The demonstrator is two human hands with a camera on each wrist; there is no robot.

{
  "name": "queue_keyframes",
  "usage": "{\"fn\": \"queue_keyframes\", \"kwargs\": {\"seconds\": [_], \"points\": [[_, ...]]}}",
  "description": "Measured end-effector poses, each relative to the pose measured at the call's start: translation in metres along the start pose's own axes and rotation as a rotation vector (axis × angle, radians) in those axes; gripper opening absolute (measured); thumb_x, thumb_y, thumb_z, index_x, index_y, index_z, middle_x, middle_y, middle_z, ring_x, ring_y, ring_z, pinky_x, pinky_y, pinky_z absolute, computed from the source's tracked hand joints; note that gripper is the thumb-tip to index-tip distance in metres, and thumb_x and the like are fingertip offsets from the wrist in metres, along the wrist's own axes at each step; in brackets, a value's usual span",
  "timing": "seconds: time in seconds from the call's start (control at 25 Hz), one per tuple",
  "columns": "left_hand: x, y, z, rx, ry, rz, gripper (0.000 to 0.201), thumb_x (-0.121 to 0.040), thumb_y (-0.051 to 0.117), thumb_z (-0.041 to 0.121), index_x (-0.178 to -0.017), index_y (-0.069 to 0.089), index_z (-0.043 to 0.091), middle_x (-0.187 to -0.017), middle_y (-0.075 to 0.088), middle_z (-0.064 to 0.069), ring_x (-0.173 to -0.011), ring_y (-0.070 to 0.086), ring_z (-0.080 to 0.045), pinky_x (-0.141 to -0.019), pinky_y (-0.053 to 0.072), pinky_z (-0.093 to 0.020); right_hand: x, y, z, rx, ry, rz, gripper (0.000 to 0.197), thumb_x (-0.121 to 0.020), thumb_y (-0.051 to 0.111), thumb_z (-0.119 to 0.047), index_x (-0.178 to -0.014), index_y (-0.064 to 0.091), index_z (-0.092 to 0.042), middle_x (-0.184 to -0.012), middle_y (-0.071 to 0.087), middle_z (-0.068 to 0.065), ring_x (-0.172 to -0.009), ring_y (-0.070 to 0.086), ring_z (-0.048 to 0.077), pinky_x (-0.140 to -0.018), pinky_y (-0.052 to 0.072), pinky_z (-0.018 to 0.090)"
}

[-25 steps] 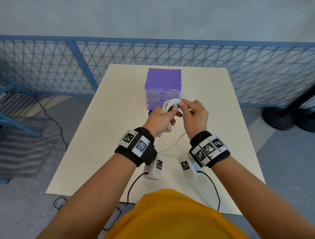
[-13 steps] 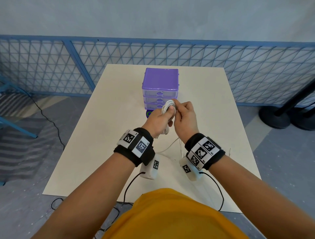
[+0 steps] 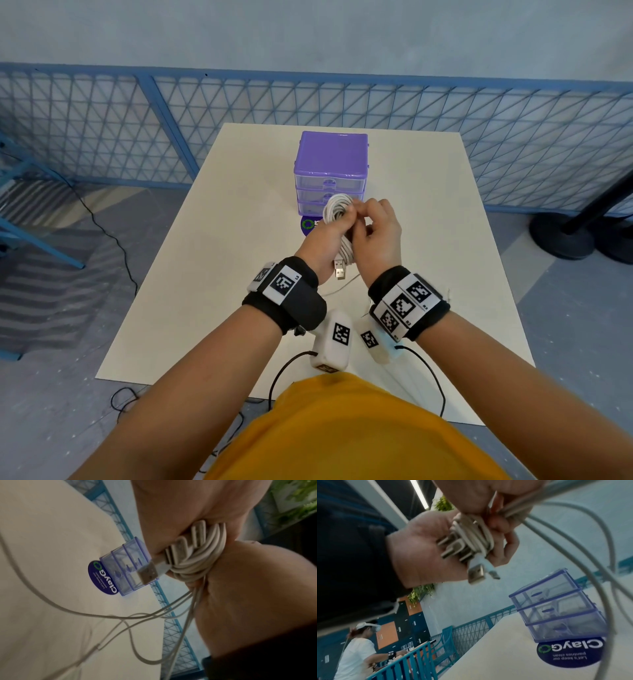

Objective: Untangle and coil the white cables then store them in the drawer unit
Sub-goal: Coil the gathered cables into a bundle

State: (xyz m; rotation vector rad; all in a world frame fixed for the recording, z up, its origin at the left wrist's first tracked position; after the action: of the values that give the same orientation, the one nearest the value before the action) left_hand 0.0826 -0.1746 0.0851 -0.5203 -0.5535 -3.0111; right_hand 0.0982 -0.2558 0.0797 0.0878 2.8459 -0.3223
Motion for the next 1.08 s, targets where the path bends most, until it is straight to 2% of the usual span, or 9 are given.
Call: {"fn": "queue_keyframes", "kwargs": {"seconds": [0.08,0.32,0.4,0.48,0.6,0.72,0.8,1.0,1.08], "points": [[0.000,0.000,0.002,0.100,-0.032,0.001,0.025,-0.097,0.040,0.029,-0.089,0.062,0.020,-0.066,0.071,0.003,-0.065,0.069,-0.009,-0.057,0.055,-0.022,0.001,0.001,-0.002,0.062,-0.082,0.001,0.015,-0.086,0.049,-0.002,-0.090,0.064,-0.005,-0.079,0.042,-0.011,-0.071,0.051,0.005,-0.067,0.042,0.005],[-0.004,-0.007,0.005,0.245,-0.040,0.130,0.027,-0.095,0.044,0.031,-0.089,0.065,0.015,-0.090,0.069,-0.004,-0.088,0.065,-0.020,-0.081,0.055,-0.031,0.003,0.008,-0.002,0.189,-0.138,-0.095,0.030,-0.085,0.044,-0.002,-0.108,0.062,-0.009,-0.094,0.060,0.011,-0.085,0.057,0.020,-0.079,0.047,0.027],[-0.004,-0.009,0.006,0.237,-0.030,0.146,0.027,-0.095,0.045,0.032,-0.087,0.064,0.016,-0.085,0.071,-0.004,-0.086,0.065,-0.022,-0.085,0.052,-0.039,0.004,0.012,0.001,0.154,-0.086,-0.082,0.022,-0.086,0.047,-0.005,-0.106,0.056,-0.009,-0.101,0.056,0.014,-0.088,0.055,0.021,-0.078,0.045,0.017],[-0.005,-0.012,0.008,0.293,-0.005,0.164,0.027,-0.096,0.043,0.029,-0.079,0.060,0.016,-0.066,0.071,0.003,-0.075,0.065,-0.017,-0.078,0.052,-0.037,0.004,0.013,0.006,0.085,0.003,-0.085,0.014,-0.087,0.052,-0.010,-0.098,0.044,-0.013,-0.106,0.053,0.014,-0.084,0.051,0.014,-0.071,0.040,0.008],[-0.006,-0.014,0.015,0.400,0.028,0.174,0.029,-0.096,0.043,0.027,-0.072,0.053,0.016,-0.052,0.057,0.007,-0.054,0.058,-0.010,-0.062,0.051,-0.028,0.008,0.009,0.017,0.169,0.053,-0.249,0.009,-0.094,0.040,-0.018,-0.089,0.039,-0.011,-0.089,0.055,0.011,-0.073,0.049,0.019,-0.065,0.037,0.025],[-0.011,-0.024,0.021,0.426,0.061,0.251,0.033,-0.097,0.042,0.028,-0.067,0.047,0.016,-0.046,0.047,0.008,-0.039,0.044,-0.007,-0.050,0.044,-0.022,0.013,0.001,0.026,0.387,-0.042,-0.513,0.034,-0.095,0.030,-0.028,-0.089,0.046,0.001,-0.069,0.056,0.009,-0.060,0.048,0.026,-0.058,0.037,0.032],[-0.012,-0.033,0.026,0.422,0.100,0.315,0.032,-0.096,0.044,0.026,-0.066,0.048,0.017,-0.048,0.047,0.009,-0.037,0.040,-0.005,-0.044,0.041,-0.019,0.013,-0.006,0.032,0.422,-0.030,-0.614,0.034,-0.096,0.033,-0.024,-0.090,0.052,0.004,-0.057,0.048,-0.005,-0.052,0.043,0.013,-0.053,0.035,0.015],[-0.020,-0.065,0.032,0.038,0.234,0.622,0.027,-0.093,0.049,0.028,-0.068,0.048,0.018,-0.059,0.050,0.003,-0.045,0.044,-0.009,-0.049,0.036,-0.024,0.004,-0.028,0.046,0.471,0.028,-0.706,0.025,-0.092,0.045,-0.018,-0.068,0.045,-0.015,-0.053,0.037,-0.006,-0.052,0.036,0.011,-0.050,0.028,0.014],[-0.019,-0.070,0.032,-0.224,0.313,0.611,0.024,-0.094,0.048,0.026,-0.071,0.046,0.018,-0.062,0.046,0.002,-0.052,0.041,-0.012,-0.050,0.037,-0.025,0.003,-0.032,0.043,0.471,0.013,-0.739,0.022,-0.092,0.045,-0.018,-0.073,0.049,-0.011,-0.053,0.037,-0.006,-0.052,0.037,0.010,-0.051,0.028,0.020]]}}
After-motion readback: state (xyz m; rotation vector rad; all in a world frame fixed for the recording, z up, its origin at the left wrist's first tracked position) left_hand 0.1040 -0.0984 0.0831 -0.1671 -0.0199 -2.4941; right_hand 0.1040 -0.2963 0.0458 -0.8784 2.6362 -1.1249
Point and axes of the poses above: each hand's wrist, its own x-axis away from the middle knuckle, its own y-axis out of the palm, z = x × y, the point moved 2 cm from there along -x, towards the middle knuckle
